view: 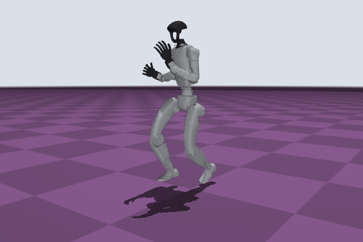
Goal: Run
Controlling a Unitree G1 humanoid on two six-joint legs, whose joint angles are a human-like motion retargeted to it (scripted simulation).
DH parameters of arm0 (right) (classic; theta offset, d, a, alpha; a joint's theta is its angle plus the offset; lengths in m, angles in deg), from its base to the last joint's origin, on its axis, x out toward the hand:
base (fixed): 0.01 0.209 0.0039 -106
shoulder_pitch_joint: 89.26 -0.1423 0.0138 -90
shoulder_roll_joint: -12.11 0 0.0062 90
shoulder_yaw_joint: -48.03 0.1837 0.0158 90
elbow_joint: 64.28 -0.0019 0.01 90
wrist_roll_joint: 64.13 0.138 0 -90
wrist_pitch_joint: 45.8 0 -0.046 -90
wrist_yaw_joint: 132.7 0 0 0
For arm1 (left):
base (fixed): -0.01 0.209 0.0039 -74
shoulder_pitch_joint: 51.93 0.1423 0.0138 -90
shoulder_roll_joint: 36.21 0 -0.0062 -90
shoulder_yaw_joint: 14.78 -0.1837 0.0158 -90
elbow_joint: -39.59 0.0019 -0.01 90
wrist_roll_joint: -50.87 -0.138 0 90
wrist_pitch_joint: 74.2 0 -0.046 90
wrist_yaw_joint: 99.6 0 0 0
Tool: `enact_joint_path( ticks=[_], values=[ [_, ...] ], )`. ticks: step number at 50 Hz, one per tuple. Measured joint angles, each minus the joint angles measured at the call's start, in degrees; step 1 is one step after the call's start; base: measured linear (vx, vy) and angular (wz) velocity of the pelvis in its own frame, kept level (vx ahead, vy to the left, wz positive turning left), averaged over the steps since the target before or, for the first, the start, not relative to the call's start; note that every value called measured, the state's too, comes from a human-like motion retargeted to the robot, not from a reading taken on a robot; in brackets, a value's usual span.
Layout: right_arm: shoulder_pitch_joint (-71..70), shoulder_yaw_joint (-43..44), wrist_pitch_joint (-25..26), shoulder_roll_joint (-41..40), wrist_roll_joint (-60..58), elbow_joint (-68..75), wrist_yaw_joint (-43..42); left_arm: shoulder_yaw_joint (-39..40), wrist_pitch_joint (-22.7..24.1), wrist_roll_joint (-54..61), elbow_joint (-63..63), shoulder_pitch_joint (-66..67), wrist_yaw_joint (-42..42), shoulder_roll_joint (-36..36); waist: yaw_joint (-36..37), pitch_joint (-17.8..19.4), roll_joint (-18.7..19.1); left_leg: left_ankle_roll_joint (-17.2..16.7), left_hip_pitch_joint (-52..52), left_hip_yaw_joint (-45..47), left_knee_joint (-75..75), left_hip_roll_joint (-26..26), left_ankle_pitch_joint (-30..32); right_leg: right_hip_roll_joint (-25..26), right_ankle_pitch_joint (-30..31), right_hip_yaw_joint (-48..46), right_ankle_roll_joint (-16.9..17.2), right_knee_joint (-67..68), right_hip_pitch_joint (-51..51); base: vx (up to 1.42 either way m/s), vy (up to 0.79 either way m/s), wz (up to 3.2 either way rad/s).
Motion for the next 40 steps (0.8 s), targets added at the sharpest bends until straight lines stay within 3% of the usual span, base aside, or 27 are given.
enact_joint_path(
  ticks=[2, 5, 10, 13, 17, 24, 27, 30, 35, 38, 40],
  values=[
    [-0.4, 0.3, 0.0, -0.4, 1.1, -0.8, 0.0, -2.6, 0.4, 1.2, 0.9, 2.4, -2.9, -0.9, 0.5, 0.2, 2.4, -1.8, 2.6, 0.4, 3.9, 3.7, 6.0, 4.5, 3.8, -0.7, 1.8, -11.6, 1.0, -0.01, -0.05, -0.52],
    [-2.4, 1.2, -0.4, -1.0, 1.4, -2.7, -0.6, -5.3, -0.2, 3.1, 2.0, 6.1, -6.0, -1.8, 2.2, 0.3, 4.0, -0.5, 4.6, 1.8, 12.9, 7.8, 7.4, 7.4, 5.2, -1.6, 1.7, -15.7, 2.9, -0.01, -0.05, -0.37],
    [-8.8, 4.1, 0.8, -1.2, -1.5, -5.3, -2.7, -6.1, -3.8, 6.5, 5.1, 13.1, -9.1, -1.6, 6.9, 2.6, 3.7, 5.3, 1.7, 2.7, 32.6, 13.3, 0.7, 8.2, -9.6, -1.4, -6.3, -0.7, 8.1, 0.00, -0.06, -0.22],
    [-14.4, 5.8, 2.8, -0.7, -4.0, -4.9, -4.7, -4.5, -5.4, 8.1, 7.0, 15.7, -11.3, -1.3, 10.3, 4.7, 2.1, 8.9, -6.6, 2.5, 41.0, 14.0, -4.5, 7.0, -17.9, 0.1, -8.7, 3.3, 13.2, -0.02, -0.04, -0.07],
    [-17.4, 6.4, 2.8, -1.4, -4.8, -4.4, -4.7, -1.4, -4.9, 10.4, 6.5, 19.5, -15.1, -1.8, 13.5, 4.6, -2.1, 11.2, -20.4, 4.6, 38.1, 9.5, -8.2, 3.1, -18.2, 2.8, -6.1, 0.2, 21.0, -0.02, 0.00, 0.31],
    [-11.7, 4.9, 0.5, -3.8, -1.2, -5.4, 0.4, 1.7, -1.1, 12.7, 3.2, 25.9, -19.4, -2.2, 16.8, 3.2, -8.7, 6.3, -29.1, 9.2, 7.4, -2.0, -3.8, -3.8, -0.1, 4.5, 5.4, -5.0, 33.7, 0.00, 0.05, 0.30],
    [-9.6, 5.2, 0.5, -4.4, -1.2, -5.6, 3.1, 2.5, -0.5, 13.0, 1.5, 26.3, -20.0, -1.3, 16.6, 3.0, -11.4, 4.7, -29.6, 8.9, -5.1, -8.0, -0.3, -8.0, 5.6, 3.3, 8.4, -0.5, 36.5, 0.00, 0.04, 0.25],
    [-7.6, 5.1, 0.8, -5.3, -1.7, -5.6, 5.3, 3.4, -0.5, 12.2, -0.6, 25.6, -19.6, -0.8, 16.2, 3.4, -13.5, 6.0, -30.9, 7.5, -4.7, -11.7, -0.7, -11.0, 7.0, 2.4, 8.6, 8.0, 38.4, 0.00, 0.00, 0.00],
    [-6.7, 5.6, 2.3, -7.7, -4.6, -5.2, 8.0, 5.3, -1.6, 5.5, -2.9, 20.5, -18.9, -1.5, 15.2, 5.0, -15.7, 11.9, -31.8, 4.6, 7.6, -14.7, -9.0, -14.9, 4.0, 2.3, 6.1, 25.7, 36.6, 0.02, 0.01, -0.27],
    [-7.6, 6.5, 3.3, -8.8, -5.6, -4.6, 9.3, 5.8, -2.5, 0.9, -2.3, 15.2, -19.1, -3.1, 14.3, 6.9, -15.4, 14.6, -29.7, 2.2, 10.2, -15.4, -16.0, -15.1, 2.5, 3.5, 4.9, 33.1, 32.4, 0.04, 0.02, -0.33],
    [-9.9, 6.3, 4.2, -8.8, -5.1, 0.1, 9.9, 5.4, -3.0, -0.2, -0.1, 12.4, -20.2, -4.4, 13.3, 5.1, -14.3, 13.9, -27.0, 2.0, 12.6, -14.2, -15.6, -14.2, 1.0, 4.2, 3.7, 36.5, 26.6, -0.06, 0.01, -0.25]
  ],
)
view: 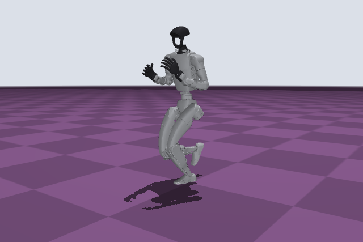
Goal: Run
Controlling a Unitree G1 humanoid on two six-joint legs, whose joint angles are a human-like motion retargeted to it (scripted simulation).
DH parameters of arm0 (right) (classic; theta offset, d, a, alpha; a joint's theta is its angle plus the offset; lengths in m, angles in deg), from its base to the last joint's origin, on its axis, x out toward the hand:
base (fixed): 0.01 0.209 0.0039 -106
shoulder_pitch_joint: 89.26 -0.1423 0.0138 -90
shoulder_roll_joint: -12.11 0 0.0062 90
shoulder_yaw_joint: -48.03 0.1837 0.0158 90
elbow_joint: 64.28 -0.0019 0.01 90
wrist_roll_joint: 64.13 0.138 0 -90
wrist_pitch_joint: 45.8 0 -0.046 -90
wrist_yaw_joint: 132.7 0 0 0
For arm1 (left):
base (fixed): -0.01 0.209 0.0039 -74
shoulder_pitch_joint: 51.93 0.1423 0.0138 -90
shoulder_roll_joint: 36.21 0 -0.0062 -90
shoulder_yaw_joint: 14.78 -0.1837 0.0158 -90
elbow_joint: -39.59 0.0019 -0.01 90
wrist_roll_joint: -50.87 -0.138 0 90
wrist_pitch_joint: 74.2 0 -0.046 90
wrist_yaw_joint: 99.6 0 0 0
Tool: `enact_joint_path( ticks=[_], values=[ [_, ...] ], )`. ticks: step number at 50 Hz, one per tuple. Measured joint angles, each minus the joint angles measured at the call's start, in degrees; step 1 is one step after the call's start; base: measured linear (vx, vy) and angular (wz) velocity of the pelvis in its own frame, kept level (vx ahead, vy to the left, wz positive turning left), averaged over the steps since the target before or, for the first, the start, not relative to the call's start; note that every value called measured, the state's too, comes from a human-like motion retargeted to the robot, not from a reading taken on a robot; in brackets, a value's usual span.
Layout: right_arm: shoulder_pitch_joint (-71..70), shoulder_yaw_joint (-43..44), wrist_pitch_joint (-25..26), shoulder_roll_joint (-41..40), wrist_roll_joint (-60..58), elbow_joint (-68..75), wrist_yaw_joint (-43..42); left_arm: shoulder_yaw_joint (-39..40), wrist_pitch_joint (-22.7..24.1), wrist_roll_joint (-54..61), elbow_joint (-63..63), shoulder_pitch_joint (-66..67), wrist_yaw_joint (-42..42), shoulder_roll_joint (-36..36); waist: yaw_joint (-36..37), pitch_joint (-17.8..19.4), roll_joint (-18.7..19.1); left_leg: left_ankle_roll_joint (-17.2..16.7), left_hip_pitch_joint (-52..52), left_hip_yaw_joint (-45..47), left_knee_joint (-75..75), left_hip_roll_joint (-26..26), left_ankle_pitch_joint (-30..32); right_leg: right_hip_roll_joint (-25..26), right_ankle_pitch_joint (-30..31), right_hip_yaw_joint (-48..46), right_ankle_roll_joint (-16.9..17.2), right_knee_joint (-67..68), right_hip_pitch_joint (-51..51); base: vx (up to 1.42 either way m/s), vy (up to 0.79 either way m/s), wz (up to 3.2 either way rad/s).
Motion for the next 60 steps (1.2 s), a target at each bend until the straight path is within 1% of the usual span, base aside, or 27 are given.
enact_joint_path(
  ticks=[2, 5, 10, 17, 22, 27, 31, 35, 40, 42, 45, 47, 50, 52, 55, 57, 60],
  values=[
    [1.1, 0.5, 0.2, 0.2, 0.8, -0.2, 0.2, -0.9, -0.2, 0.0, -0.5, -0.8, -1.3, -0.4, -1.3, 0.8, 1.0, -0.5, 1.6, -2.5, -3.1, -0.1, -1.7, 0.5, -1.3, 0.2, -0.9, 0.2, -2.4, -0.04, 0.00, -0.08],
    [2.0, 0.8, 1.0, 0.9, 2.6, 2.9, 0.1, -2.5, -0.7, 0.7, 0.6, -1.7, -3.2, -1.1, -3.1, 1.0, 2.6, -2.5, 5.8, -5.2, -6.2, 0.2, -1.4, 2.0, -3.1, 0.2, -1.8, -3.3, -5.5, 0.00, 0.00, 0.00],
    [3.5, 1.0, 1.9, 1.3, 5.3, 12.2, -1.4, -5.6, -1.6, 2.0, 4.0, -2.3, -6.6, -2.0, -5.0, 1.1, 4.5, -6.1, 12.1, -8.3, -11.9, 0.7, 0.4, 5.6, -5.9, 0.0, -1.1, -15.4, -7.0, 0.00, 0.00, 0.00],
    [3.8, 0.8, 3.5, 0.3, 6.3, 31.2, -4.6, -8.8, -3.4, 2.5, 11.1, -3.0, -10.4, -2.5, -4.6, 1.0, 5.3, -9.2, 19.4, -10.8, -21.1, 0.4, 3.4, 8.9, -9.6, 0.5, -0.5, -33.4, -4.2, 0.00, 0.00, 0.00],
    [2.0, 0.0, 5.5, -1.0, 5.1, 47.5, -7.0, -10.5, -5.0, 0.9, 17.9, -3.3, -11.5, -2.4, -2.6, 1.0, 5.6, -10.0, 23.0, -11.6, -26.1, 0.3, 4.4, 10.2, -10.5, 0.8, -0.7, -45.0, 0.1, 0.00, 0.00, 0.00],
    [-1.1, -1.5, 7.7, -1.8, 2.3, 63.3, -9.5, -11.7, -6.0, -2.7, 26.9, -4.1, -9.8, -2.0, 0.5, 1.3, 6.7, -9.7, 25.0, -12.1, -28.1, 0.6, 3.4, 10.9, -11.0, 0.1, -1.6, -53.6, 4.5, 0.00, 0.00, 0.00],
    [-4.0, -3.3, 9.2, -2.3, 0.3, 74.8, -11.3, -12.5, -6.8, -6.0, 36.6, -4.7, -7.3, -1.1, 2.8, 1.3, 7.8, -9.9, 25.1, -11.9, -28.8, 1.2, 3.5, 11.1, -10.8, -0.9, -2.0, -58.2, 6.5, 0.00, 0.00, 0.00],
    [-6.5, -4.9, 10.2, -2.9, -1.1, 83.0, -12.8, -13.1, -8.3, -9.2, 49.1, -4.8, -4.5, 0.1, 4.4, 0.8, 8.7, -9.8, 24.7, -11.6, -29.8, 1.9, 4.1, 11.3, -9.7, -1.5, -1.8, -62.0, 7.3, 0.00, 0.00, 0.00],
    [-7.9, -6.1, 10.9, -3.2, -1.9, 87.3, -14.1, -12.8, -11.6, -11.8, 65.6, -2.8, -2.5, 1.5, 5.3, 0.7, 9.3, -9.6, 23.7, -10.5, -28.9, 2.4, 4.3, 11.3, -9.2, -1.7, -1.3, -62.7, 7.0, 0.00, 0.00, -0.12],
    [-9.0, -6.3, 10.9, -3.2, -2.0, 87.8, -14.4, -11.8, -12.3, -12.7, 73.4, -3.4, -1.7, 2.4, 5.4, -0.3, 9.4, -9.5, 23.2, -10.4, -30.8, 2.9, 4.9, 11.7, -7.9, -1.6, -1.1, -66.0, 7.1, 0.00, 0.00, -0.22],
    [-8.7, -6.2, 10.7, -3.0, -2.4, 87.1, -15.1, -10.7, -14.3, -13.1, 80.2, -1.2, -1.4, 2.8, 5.4, 0.4, 9.6, -9.3, 22.3, -9.4, -28.0, 3.2, 3.9, 11.8, -9.0, -1.5, -1.0, -63.5, 6.3, -0.04, 0.01, -0.23],
    [-9.5, -6.1, 10.8, -2.7, -2.7, 86.0, -15.4, -9.3, -14.5, -13.5, 85.7, -1.8, -1.2, 3.3, 5.2, -0.7, 9.5, -9.1, 21.3, -9.3, -29.6, 3.9, 4.3, 12.5, -7.7, -1.4, -1.0, -67.1, 6.2, 0.00, 0.01, -0.26],
    [-9.2, -5.7, 10.5, -2.5, -3.3, 84.6, -16.0, -8.3, -15.5, -13.7, 89.5, 0.1, -1.1, 3.5, 5.2, 0.1, 9.7, -8.8, 20.3, -8.4, -26.4, 4.3, 3.0, 12.7, -9.1, -1.3, -1.0, -64.3, 5.4, -0.06, 0.02, -0.27],
    [-10.0, -5.4, 10.8, -2.2, -3.7, 83.4, -16.3, -7.2, -15.6, -13.9, 92.1, -0.3, -1.0, 3.4, 5.1, -0.8, 9.5, -8.7, 19.2, -8.2, -27.7, 5.0, 3.3, 13.2, -7.9, -1.3, -1.0, -67.3, 5.2, -0.02, 0.02, -0.28],
    [-9.8, -5.1, 10.7, -2.2, -4.3, 82.1, -16.9, -6.6, -16.0, -14.0, 93.5, 1.1, -0.5, 3.7, 5.0, 0.0, 9.7, -8.6, 18.1, -7.3, -24.6, 5.6, 2.3, 13.3, -9.2, -1.8, -1.1, -64.0, 4.5, -0.07, 0.02, -0.29],
    [-10.5, -4.7, 11.1, -2.2, -4.6, 81.2, -17.0, -5.9, -16.1, -14.0, 94.2, 0.4, -0.3, 3.5, 4.9, -0.7, 9.2, -8.5, 17.0, -7.1, -25.9, 6.0, 2.8, 13.5, -8.6, -1.9, -1.4, -66.1, 4.3, -0.04, 0.02, -0.29],
    [-9.5, -4.6, 11.3, -2.5, -4.7, 80.6, -17.6, -5.7, -16.2, -13.9, 94.2, 1.0, 0.6, 4.0, 4.8, 0.1, 9.1, -8.4, 15.6, -6.2, -23.0, 6.5, 2.0, 13.5, -10.5, -2.1, -1.7, -62.4, 3.6, -0.09, 0.01, -0.26]
  ],
)
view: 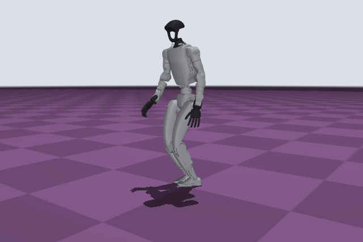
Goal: Run
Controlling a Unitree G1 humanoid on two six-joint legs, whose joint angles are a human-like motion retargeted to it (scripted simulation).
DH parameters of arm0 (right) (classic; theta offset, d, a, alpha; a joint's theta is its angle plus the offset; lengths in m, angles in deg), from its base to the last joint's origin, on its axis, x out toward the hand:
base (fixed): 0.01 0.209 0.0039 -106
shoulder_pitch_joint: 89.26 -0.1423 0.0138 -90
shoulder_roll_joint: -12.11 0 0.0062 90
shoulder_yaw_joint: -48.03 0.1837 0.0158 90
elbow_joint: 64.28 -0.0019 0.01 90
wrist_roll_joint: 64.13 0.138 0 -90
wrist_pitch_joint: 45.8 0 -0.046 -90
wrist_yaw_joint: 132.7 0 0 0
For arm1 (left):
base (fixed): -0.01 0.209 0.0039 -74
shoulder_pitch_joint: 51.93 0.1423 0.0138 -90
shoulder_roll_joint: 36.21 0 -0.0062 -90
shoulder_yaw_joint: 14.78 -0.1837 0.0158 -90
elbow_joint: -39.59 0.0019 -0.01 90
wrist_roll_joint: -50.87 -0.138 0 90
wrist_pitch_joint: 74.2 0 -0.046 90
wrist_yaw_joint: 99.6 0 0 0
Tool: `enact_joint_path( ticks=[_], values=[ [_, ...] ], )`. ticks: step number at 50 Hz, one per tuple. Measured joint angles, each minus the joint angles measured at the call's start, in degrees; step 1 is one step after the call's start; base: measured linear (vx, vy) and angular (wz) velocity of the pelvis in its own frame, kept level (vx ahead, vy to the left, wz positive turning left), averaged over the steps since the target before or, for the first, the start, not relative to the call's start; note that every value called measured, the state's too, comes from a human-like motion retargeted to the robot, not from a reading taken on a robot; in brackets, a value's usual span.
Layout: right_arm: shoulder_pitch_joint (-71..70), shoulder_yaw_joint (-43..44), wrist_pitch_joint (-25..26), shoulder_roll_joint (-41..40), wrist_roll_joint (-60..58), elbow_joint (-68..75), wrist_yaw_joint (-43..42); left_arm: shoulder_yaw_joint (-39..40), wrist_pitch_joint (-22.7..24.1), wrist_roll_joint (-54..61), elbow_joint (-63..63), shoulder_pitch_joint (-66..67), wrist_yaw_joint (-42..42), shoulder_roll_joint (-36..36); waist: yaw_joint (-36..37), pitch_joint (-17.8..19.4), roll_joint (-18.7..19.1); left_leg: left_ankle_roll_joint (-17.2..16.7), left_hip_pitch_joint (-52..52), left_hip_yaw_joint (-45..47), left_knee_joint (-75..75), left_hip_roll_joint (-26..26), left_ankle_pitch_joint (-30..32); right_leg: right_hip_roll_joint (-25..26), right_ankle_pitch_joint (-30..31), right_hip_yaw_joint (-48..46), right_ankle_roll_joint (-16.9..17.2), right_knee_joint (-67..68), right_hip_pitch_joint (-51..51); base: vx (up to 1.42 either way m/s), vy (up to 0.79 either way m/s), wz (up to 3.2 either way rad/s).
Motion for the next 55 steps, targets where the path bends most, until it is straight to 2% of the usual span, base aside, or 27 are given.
enact_joint_path(
  ticks=[10, 15, 26, 30, 35, 42, 47, 50, 52, 55],
  values=[
    [1.6, 0.9, 1.1, -1.4, 1.9, 1.8, -1.2, -0.2, -0.3, 1.5, -1.2, -1.5, 4.1, -0.6, 0.1, -0.5, -2.5, 0.4, -4.5, 1.9, 0.3, 0.1, 1.7, 0.5, -1.8, 2.9, -0.1, 2.1, -1.2, -0.09, -0.01, -0.20],
    [1.4, 1.3, 1.2, -2.0, 3.3, 3.8, -1.7, -1.4, -0.1, 2.4, -2.8, -3.5, 5.7, -0.5, 0.6, -1.3, -2.6, 0.4, -6.3, 2.1, -0.6, 1.0, 2.3, 1.7, -0.4, 4.6, -0.2, -1.5, -0.4, -0.12, -0.03, -0.14],
    [2.2, 0.8, 1.6, -1.7, 4.8, 6.2, -1.9, -5.5, 0.6, 2.1, -7.4, -6.4, 5.5, 1.1, 0.4, -1.1, 0.7, 1.6, -11.2, 5.2, 9.2, 7.4, -2.7, 4.9, 1.1, 4.7, -0.6, -1.3, -1.5, -0.12, -0.01, -0.02],
    [1.8, 1.3, 1.7, -1.0, 5.8, 5.9, -1.3, -6.5, 0.3, 2.1, -8.4, -8.0, 4.1, 1.3, 0.4, -1.8, 2.5, 2.5, -11.3, 6.5, 12.6, 10.5, -5.0, 6.4, 3.1, 4.9, -0.8, -5.1, -0.9, -0.03, 0.01, 0.02],
    [2.8, 1.5, 1.6, -0.6, 6.3, 5.4, -1.3, -7.1, 0.2, 2.3, -7.7, -8.4, 3.8, 2.6, -0.2, -2.0, 4.3, 2.2, -8.5, 6.0, 14.2, 12.3, -6.9, 7.7, 3.4, 4.6, -1.2, -4.2, -1.3, 0.00, 0.00, 0.00],
    [3.6, 2.4, 0.6, 0.3, 6.3, 4.8, -2.2, -6.5, 0.2, 3.1, -4.2, -10.3, 5.5, 4.0, -1.8, -2.4, 4.2, 0.9, -2.0, 3.8, 3.8, 9.1, -6.1, 6.0, 3.6, 4.4, -0.9, -5.2, -0.8, 0.00, 0.01, 0.02],
    [4.0, 3.1, -0.5, 0.7, 6.2, 4.3, -3.4, -5.2, 0.4, 3.3, -1.1, -12.0, 7.5, 3.6, -3.5, -2.8, 1.7, 1.1, 2.5, 3.4, -6.8, 4.5, -3.2, 2.2, 2.1, 4.4, -0.6, -3.2, -2.0, 0.00, 0.06, 0.16],
    [4.8, 3.1, -1.0, 0.5, 6.2, 4.0, -4.1, -4.8, 0.3, 3.3, 0.0, -11.8, 8.4, 3.4, -4.2, -2.4, 1.3, 0.8, 2.8, 3.7, -6.4, 3.8, -3.5, 1.2, 0.5, 4.1, -0.8, 1.2, -3.4, -0.03, 0.05, 0.10],
    [4.1, 3.2, -1.3, 0.6, 6.2, 4.0, -4.4, -4.1, 0.4, 3.3, 1.2, -12.9, 8.9, 3.1, -5.0, -3.1, -0.6, 1.1, 5.1, 3.7, -13.7, 1.1, -0.2, -1.5, -0.1, 4.3, -0.6, 1.7, -4.6, 0.01, 0.03, 0.09],
    [4.8, 3.0, -1.7, 0.4, 6.0, 3.8, -4.9, -3.9, 0.4, 3.4, 1.7, -12.4, 9.6, 2.9, -5.4, -2.5, -1.3, 0.8, 5.0, 4.2, -12.2, 0.4, -0.5, -3.2, -2.2, 3.7, -1.1, 5.5, -5.6, -0.02, 0.01, 0.01]
  ],
)
